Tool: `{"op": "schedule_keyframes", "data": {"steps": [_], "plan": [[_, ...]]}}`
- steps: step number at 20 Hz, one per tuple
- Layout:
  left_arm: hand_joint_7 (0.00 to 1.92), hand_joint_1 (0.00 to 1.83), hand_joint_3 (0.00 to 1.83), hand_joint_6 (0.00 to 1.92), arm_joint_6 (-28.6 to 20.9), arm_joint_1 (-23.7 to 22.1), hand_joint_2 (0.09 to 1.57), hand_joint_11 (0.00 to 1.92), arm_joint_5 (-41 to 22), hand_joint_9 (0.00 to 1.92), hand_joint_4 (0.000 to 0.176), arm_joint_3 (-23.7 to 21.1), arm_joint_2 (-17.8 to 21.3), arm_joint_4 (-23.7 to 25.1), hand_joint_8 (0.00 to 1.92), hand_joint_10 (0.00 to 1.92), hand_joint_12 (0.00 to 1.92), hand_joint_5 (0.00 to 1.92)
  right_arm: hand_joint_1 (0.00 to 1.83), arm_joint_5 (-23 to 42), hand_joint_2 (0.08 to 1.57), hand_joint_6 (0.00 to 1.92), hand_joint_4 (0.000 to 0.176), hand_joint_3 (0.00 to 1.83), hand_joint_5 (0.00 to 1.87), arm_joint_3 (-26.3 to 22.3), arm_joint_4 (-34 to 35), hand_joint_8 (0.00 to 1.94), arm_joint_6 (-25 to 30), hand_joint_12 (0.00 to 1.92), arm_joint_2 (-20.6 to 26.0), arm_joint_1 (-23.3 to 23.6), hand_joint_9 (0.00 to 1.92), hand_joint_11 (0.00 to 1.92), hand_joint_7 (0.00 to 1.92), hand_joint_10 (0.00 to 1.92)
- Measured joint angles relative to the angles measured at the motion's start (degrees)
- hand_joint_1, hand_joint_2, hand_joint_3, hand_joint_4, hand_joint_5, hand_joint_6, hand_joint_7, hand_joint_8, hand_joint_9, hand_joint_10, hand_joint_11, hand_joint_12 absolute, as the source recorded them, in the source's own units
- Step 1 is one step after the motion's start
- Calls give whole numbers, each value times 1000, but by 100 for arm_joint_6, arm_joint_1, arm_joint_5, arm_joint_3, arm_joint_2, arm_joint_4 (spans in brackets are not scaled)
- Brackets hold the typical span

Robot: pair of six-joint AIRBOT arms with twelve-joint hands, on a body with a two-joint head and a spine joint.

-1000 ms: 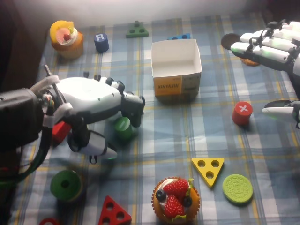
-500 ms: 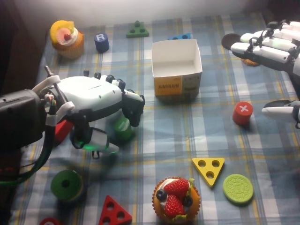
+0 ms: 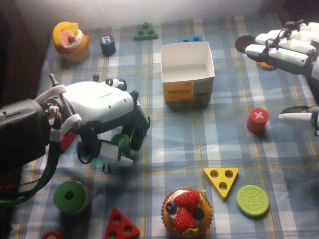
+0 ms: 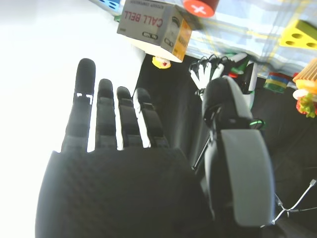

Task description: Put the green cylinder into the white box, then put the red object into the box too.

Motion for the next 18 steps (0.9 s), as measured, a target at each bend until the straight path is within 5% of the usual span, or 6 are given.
{"op": "schedule_keyframes", "data": {"steps": [3,7,10,13,18], "plan": [[833,1180,4,1201,2,-98,1222,0,-269,393,0,-127,122,214,1426,1487,1921,739,473,20,1247,0,0,1,0,0,-2,4,9,1480,0,0,0,0,31,237],[866,1200,0,1137,15,-125,1206,0,-378,461,0,-186,142,264,1392,1499,1921,774,490,42,1246,0,0,0,0,0,0,4,24,1574,0,0,0,0,21,210],[856,1208,2,1137,11,-127,1210,0,-468,404,0,-251,175,372,1441,1607,1921,762,461,81,1249,0,0,1,0,0,0,4,42,1456,0,0,0,0,30,236],[852,1203,0,1172,15,-295,1218,0,-505,380,0,-245,201,461,1437,1650,1921,740,474,111,1246,0,0,0,0,0,-2,3,44,1596,0,-13,0,0,33,298],[814,1197,4,1181,15,-619,1230,0,-503,369,0,-90,107,527,1513,1761,1921,733,481,155,1245,0,0,0,0,0,-2,1,48,1488,0,-13,0,0,36,251]]}}
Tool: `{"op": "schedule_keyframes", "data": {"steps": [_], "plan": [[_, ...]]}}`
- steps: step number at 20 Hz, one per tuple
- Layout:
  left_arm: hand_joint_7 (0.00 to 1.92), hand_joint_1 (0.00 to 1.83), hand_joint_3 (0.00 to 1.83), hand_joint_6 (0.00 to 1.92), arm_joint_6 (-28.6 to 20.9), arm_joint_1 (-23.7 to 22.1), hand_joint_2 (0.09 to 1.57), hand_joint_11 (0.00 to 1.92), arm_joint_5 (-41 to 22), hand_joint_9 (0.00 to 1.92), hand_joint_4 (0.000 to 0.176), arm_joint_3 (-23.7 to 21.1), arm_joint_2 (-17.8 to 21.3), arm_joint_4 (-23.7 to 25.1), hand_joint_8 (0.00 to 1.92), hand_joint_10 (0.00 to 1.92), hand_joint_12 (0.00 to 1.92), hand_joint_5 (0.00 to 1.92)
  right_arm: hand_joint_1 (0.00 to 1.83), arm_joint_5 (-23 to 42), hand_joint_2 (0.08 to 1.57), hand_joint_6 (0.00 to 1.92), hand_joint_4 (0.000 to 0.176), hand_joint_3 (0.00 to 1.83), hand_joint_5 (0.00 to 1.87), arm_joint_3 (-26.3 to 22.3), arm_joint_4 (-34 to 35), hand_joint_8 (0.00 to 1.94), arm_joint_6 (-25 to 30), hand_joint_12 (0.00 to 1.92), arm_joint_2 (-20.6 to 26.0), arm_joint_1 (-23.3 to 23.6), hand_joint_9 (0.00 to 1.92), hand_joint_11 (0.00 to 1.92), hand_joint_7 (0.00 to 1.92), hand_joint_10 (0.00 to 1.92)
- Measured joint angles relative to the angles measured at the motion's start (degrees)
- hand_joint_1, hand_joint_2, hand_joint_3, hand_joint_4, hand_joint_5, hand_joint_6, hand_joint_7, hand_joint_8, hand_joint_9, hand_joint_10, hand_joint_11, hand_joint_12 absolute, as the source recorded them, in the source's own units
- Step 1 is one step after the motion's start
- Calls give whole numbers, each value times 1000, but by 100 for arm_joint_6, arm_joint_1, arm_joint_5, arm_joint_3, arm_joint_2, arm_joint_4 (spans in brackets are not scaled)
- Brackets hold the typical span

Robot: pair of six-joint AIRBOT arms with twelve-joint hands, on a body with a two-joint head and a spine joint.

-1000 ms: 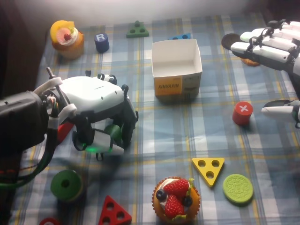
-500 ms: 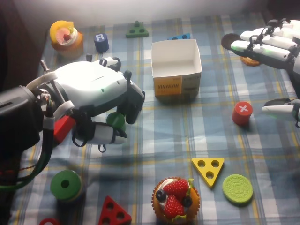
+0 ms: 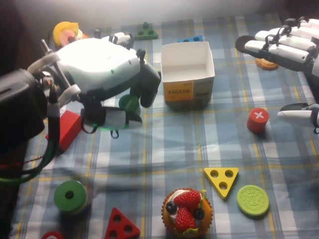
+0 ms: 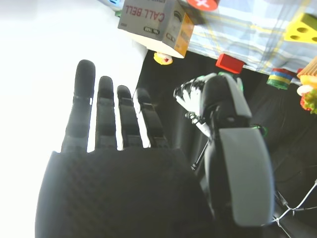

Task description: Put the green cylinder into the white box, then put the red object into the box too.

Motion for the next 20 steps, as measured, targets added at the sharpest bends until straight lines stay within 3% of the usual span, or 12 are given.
{"op": "schedule_keyframes", "data": {"steps": [1,3,4,9,11,13,15,16,17,18,19,20], "plan": [[807,1207,1,1146,0,-59,1230,0,28,368,0,72,-52,-4,1541,1831,1921,748,495,2,1240,0,0,0,0,0,7,3,0,1487,0,0,0,0,41,253],[807,1186,0,1206,2,-232,1236,0,66,343,0,190,-195,-4,1494,1705,1921,727,544,22,1240,5,0,0,12,0,2,5,7,1355,0,0,0,0,59,267],[840,1204,0,1132,-2,-319,1216,0,61,380,0,236,-273,-9,1457,1687,1921,772,520,31,1248,0,0,3,2,0,2,2,7,1338,0,0,0,0,42,232],[872,1201,0,1103,2,-643,1181,0,166,293,0,634,-612,-61,1326,1728,1921,847,514,35,1248,0,0,0,0,0,4,1,11,1390,0,0,0,0,24,222],[935,1234,0,1024,144,-835,1162,22,173,354,0,841,-824,-214,1291,1743,1921,866,468,33,1261,0,0,4,0,2,4,0,22,1341,-2,0,0,0,21,224],[875,1215,3,1060,656,-1014,1176,127,164,383,0,1086,-1117,-575,1370,1792,1921,862,477,33,1263,0,0,2,0,7,2,0,33,1255,-13,0,0,0,16,196],[702,1194,17,1145,695,-1115,1234,142,225,266,0,1379,-1401,-778,1629,1913,1921,814,490,35,1263,0,0,1,0,31,11,0,35,1164,-33,0,0,0,6,169],[575,1150,30,1319,787,-1152,1306,146,278,165,0,1517,-1519,-975,1815,1919,1921,682,473,35,1264,0,0,1,0,37,22,0,37,1118,-37,0,0,0,1,160],[191,1206,0,1168,933,-1174,1238,28,317,32,0,1635,-1600,-1158,1421,1573,1864,287,479,35,1261,0,0,0,0,37,13,0,39,1104,-37,0,0,0,2,169],[77,1183,0,1028,1091,-1180,1192,5,345,6,0,1738,-1683,-1364,1105,1223,1742,133,479,33,1261,0,0,0,0,37,11,0,39,1101,-37,0,0,0,0,170],[42,1101,0,732,1113,-1180,1117,0,356,0,0,1788,-1731,-1405,720,813,1729,58,492,35,1260,0,0,0,0,37,11,1,39,1109,-37,0,0,0,5,190],[8,1054,6,426,1117,-1180,1043,0,343,0,31,1827,-1759,-1482,372,292,1093,62,487,33,1259,0,0,0,0,42,13,3,39,1162,-39,0,0,0,15,223]]}}
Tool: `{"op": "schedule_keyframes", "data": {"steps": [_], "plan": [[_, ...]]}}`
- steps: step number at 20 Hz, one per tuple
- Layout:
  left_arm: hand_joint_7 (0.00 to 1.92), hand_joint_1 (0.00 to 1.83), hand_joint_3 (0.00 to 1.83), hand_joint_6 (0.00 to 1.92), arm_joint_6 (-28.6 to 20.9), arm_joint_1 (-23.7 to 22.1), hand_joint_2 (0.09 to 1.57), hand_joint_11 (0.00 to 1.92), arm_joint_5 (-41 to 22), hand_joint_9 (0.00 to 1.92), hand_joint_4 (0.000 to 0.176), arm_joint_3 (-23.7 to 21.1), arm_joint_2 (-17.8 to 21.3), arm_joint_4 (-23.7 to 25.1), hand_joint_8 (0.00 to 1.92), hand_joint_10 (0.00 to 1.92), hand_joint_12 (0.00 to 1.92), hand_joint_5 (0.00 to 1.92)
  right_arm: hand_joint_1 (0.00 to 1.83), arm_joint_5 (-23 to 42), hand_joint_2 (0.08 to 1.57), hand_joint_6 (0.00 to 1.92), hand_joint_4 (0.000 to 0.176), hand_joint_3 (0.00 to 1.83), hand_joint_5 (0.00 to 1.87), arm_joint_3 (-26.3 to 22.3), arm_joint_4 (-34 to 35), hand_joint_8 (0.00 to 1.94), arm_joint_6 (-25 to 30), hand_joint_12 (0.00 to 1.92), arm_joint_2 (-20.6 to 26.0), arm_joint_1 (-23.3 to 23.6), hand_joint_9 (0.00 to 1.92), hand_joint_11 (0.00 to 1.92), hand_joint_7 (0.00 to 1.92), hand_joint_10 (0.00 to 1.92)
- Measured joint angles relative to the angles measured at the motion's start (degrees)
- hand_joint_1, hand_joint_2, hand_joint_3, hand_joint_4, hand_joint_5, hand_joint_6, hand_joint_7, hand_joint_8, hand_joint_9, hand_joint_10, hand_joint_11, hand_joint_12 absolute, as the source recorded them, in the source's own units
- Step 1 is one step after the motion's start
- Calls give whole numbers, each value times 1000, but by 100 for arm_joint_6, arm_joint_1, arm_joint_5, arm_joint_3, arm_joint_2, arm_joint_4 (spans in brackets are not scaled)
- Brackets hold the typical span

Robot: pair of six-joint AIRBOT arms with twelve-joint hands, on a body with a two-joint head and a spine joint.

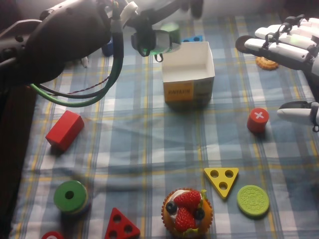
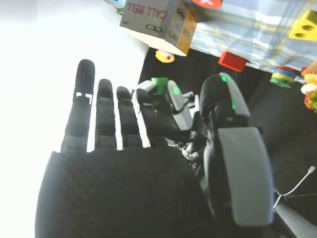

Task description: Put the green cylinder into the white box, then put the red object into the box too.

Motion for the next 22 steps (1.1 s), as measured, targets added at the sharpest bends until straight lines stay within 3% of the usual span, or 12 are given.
{"op": "schedule_keyframes", "data": {"steps": [1,2,6,8,9,11,12,13,15,16,18,22], "plan": [[4,931,9,150,2,7,1023,0,4,0,83,0,-24,-33,18,11,43,10,475,2,1269,0,0,4,0,0,-4,1,11,1177,-2,0,0,0,12,221],[0,920,10,80,2,20,1028,0,9,0,121,0,-46,-79,3,1,8,1,462,2,1271,0,0,4,0,0,-2,0,22,1168,-4,0,0,0,10,208],[0,820,24,51,-74,133,1069,0,13,0,104,-122,39,-63,0,0,0,13,448,7,1273,0,0,3,0,0,2,0,48,1120,-4,0,0,0,1,199],[0,779,37,48,-520,151,1103,0,-31,0,93,-293,219,186,0,0,0,12,474,17,1265,0,0,0,0,0,-9,1,66,1135,-9,0,0,0,4,220],[0,680,51,30,-855,177,1140,0,-133,0,68,-407,358,417,0,0,0,2,492,22,1262,0,0,0,0,0,-9,5,83,1257,-9,-9,0,0,21,276],[0,436,57,0,-1635,269,1177,0,-437,0,122,-640,688,901,0,0,0,0,570,22,1247,6,0,0,14,0,-9,11,114,1397,-20,-28,0,0,61,341],[0,348,32,0,-2282,350,1264,0,-612,0,86,-761,896,1200,0,0,0,0,645,9,1227,25,0,0,54,7,-15,24,125,1417,-50,-28,0,0,107,404],[0,348,32,0,-2824,422,1264,0,-750,0,86,-844,1047,1453,0,0,0,0,645,-7,1227,25,0,0,54,28,-42,24,138,1417,-79,-28,0,0,107,404],[0,247,17,0,-3980,557,1327,4,-1086,0,64,-925,1285,1954,0,0,8,0,710,-92,1210,45,0,0,99,61,-70,34,179,1415,-144,-28,0,0,146,459],[2,293,0,0,-4771,680,1361,0,-1386,5,108,-977,1469,2277,0,0,146,0,774,-140,1177,75,0,0,156,85,-101,48,190,1410,-184,-28,0,0,207,588],[0,305,0,2,-5659,997,1358,0,-2017,0,106,-1115,1714,2511,0,0,5,4,811,-310,1154,133,0,0,188,212,-105,68,192,1543,-317,-28,0,0,270,753],[10,222,0,9,-5882,1276,1352,27,-2616,0,126,-1353,1937,2551,4,0,16,23,812,-527,1157,411,0,0,149,299,-107,60,190,1489,-459,-28,0,0,330,830]]}}
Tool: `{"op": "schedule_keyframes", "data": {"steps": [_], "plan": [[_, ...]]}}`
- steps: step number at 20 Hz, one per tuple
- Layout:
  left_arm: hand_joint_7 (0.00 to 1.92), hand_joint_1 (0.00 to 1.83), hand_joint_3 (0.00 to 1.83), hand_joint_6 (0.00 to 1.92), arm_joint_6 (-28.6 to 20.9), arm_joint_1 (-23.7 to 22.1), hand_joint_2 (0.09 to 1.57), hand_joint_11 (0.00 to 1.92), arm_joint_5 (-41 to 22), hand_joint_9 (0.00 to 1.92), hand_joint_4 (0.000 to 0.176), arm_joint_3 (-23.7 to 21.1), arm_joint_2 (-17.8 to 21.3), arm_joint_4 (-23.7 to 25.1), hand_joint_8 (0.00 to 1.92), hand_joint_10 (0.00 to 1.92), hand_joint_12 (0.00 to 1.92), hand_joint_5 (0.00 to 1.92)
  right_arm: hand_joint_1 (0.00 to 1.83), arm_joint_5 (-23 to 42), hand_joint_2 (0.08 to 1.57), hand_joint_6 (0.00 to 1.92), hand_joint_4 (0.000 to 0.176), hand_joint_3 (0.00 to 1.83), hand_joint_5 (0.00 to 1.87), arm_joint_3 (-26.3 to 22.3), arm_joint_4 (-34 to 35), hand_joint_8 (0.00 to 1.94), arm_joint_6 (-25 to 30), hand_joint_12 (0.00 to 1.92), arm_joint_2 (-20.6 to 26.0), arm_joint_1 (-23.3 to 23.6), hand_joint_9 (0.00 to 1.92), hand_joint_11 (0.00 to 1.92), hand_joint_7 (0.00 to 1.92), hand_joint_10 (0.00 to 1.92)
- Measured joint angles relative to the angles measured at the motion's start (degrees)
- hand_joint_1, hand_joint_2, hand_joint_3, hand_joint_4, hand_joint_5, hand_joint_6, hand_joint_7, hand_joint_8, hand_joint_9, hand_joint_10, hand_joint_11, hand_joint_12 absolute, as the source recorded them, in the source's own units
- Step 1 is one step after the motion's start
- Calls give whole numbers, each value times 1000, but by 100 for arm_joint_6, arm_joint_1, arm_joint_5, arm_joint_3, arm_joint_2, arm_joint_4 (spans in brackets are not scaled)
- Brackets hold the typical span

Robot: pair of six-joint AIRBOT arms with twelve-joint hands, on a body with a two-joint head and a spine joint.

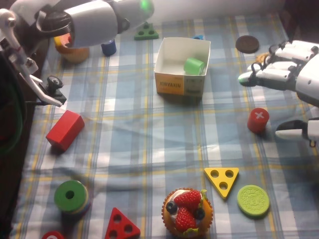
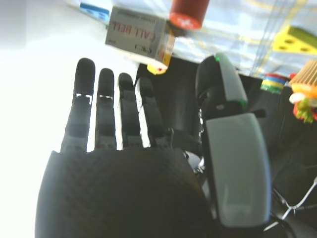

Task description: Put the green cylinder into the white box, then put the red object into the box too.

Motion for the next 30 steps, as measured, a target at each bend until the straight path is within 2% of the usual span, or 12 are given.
{"op": "schedule_keyframes", "data": {"steps": [1,3,7,12,17,18,19,20,24,26,29,30], "plan": [[24,230,9,1,-26,59,1341,5,-205,26,128,-68,61,15,17,4,248,32,821,-26,1159,476,0,0,152,37,-17,63,0,1504,-46,0,0,0,353,870],[24,240,7,9,-44,188,1362,0,-544,0,110,-166,144,13,4,0,20,28,834,-79,1162,567,0,0,130,116,-13,67,0,1450,-131,0,3,0,384,906],[65,218,0,15,-105,334,1354,34,-691,40,105,-219,190,20,14,16,26,52,826,-195,1182,605,0,7,117,208,2,73,0,1340,-295,11,5,0,403,903],[110,248,2,0,-232,398,1343,0,-811,78,90,-229,240,15,1,7,548,70,882,-313,1193,515,0,0,227,321,0,75,0,1269,-442,46,65,0,465,863],[72,263,1,3,-232,417,1364,0,-868,19,79,-243,240,20,1,10,139,63,948,-352,1210,884,0,1,252,369,2,135,0,1358,-503,48,142,0,593,913],[67,246,1,3,-234,417,1365,0,-879,26,81,-275,251,0,0,13,118,66,982,-367,1217,952,0,1,352,396,-2,315,0,1482,-525,48,191,0,637,991],[68,250,0,7,-234,439,1361,0,-909,24,83,-278,251,20,0,10,196,57,1099,-387,1256,1368,0,1,588,426,4,1128,0,1674,-551,48,269,0,743,1129],[67,232,0,3,-234,439,1357,0,-898,29,89,-278,251,22,0,11,313,46,1137,-400,1249,1399,4,0,668,461,7,1273,2,1732,-586,50,324,0,791,1180],[69,262,1,2,-247,503,1358,0,-940,24,88,-293,278,11,1,7,122,55,1171,-474,1221,1338,0,1,715,483,22,1283,9,1825,-625,153,448,0,865,1268],[93,281,0,5,-293,656,1377,0,-1043,67,101,-341,380,-76,4,38,543,81,1136,-437,1263,1425,7,1,668,479,15,1402,26,1912,-592,295,433,13,770,1440],[83,290,0,5,-306,839,1377,0,-1180,51,109,-378,435,-219,2,50,573,90,1136,-79,1270,1336,0,1,711,422,-262,1539,275,1921,-426,612,359,104,705,1648],[61,269,1,5,-304,857,1386,0,-1191,17,98,-380,435,-238,1,33,287,73,1144,-31,1267,1300,0,0,729,422,-308,1561,280,1921,-420,710,379,185,701,1738]]}}
